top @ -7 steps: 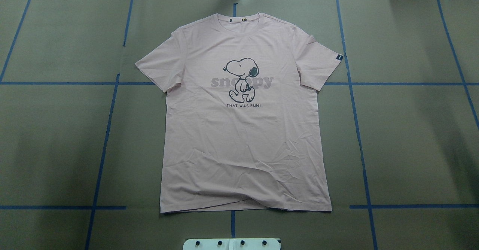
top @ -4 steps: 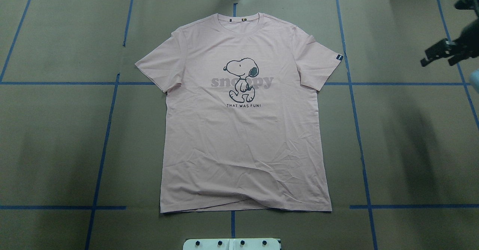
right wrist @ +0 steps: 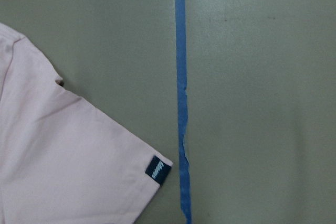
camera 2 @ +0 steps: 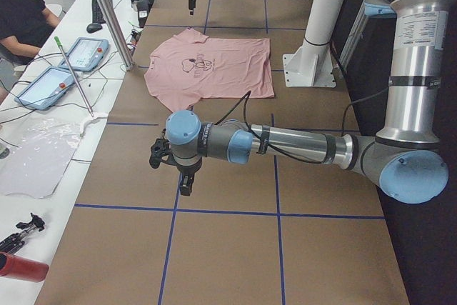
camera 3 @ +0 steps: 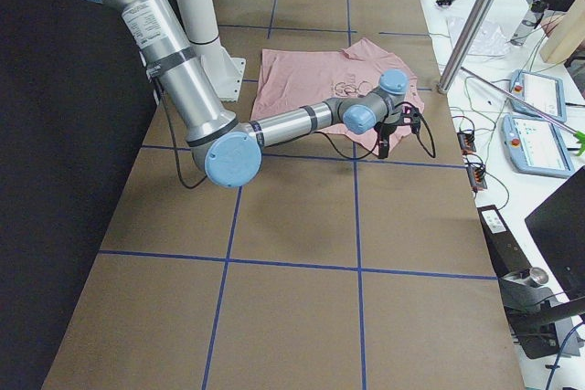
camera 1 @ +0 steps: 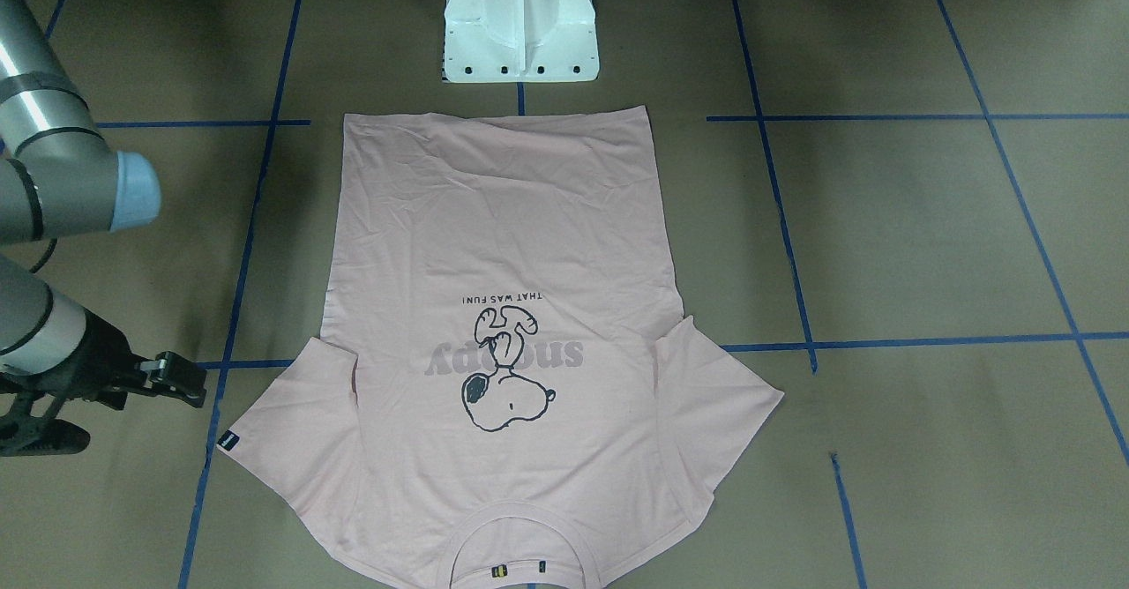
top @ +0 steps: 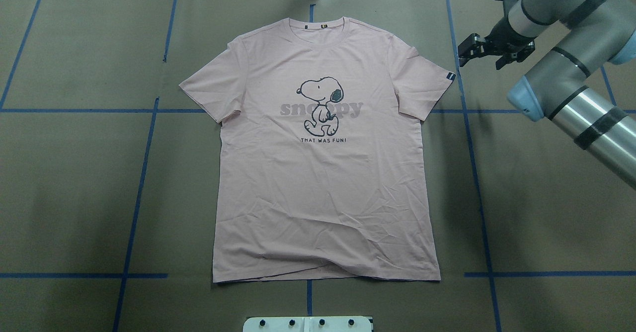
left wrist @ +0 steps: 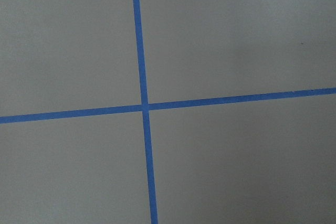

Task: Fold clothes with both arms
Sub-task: 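Move the right gripper toward the shirt's shoulder near the collar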

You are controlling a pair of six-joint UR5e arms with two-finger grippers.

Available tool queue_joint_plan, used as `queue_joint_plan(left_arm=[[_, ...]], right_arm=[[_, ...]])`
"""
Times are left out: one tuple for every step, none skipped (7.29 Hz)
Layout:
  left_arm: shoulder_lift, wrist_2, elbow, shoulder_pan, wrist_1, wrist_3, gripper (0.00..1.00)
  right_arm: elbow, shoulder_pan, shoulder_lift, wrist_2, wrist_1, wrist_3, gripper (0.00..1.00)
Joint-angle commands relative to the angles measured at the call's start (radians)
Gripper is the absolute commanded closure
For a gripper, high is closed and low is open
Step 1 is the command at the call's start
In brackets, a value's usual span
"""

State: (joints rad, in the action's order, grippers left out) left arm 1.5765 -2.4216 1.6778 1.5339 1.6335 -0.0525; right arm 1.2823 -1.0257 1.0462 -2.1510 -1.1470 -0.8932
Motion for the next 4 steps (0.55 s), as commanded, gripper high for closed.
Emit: queue_joint_plan(left_arm=[[-0.003, 0.001, -0.001, 0.000, 0.000, 0.002, 0.00], [-0.003, 0.001, -0.003, 0.000, 0.000, 0.002, 0.00], [-0.003, 0.001, -0.001, 0.000, 0.000, 0.002, 0.00], [-0.003, 0.001, -0.003, 0.000, 0.000, 0.002, 0.00]], right_arm=[[-0.104, 0.076, -0.052, 0.179, 0.115, -0.206, 0.06], [-0.118, 0.097, -0.069, 0.262, 0.112, -0.266, 0.13], [-0.118, 0.098, -0.069, 0.264, 0.112, -0.294, 0.21], [-0.132, 0.104, -0.069, 0.267, 0.110, -0.293, 0.25]])
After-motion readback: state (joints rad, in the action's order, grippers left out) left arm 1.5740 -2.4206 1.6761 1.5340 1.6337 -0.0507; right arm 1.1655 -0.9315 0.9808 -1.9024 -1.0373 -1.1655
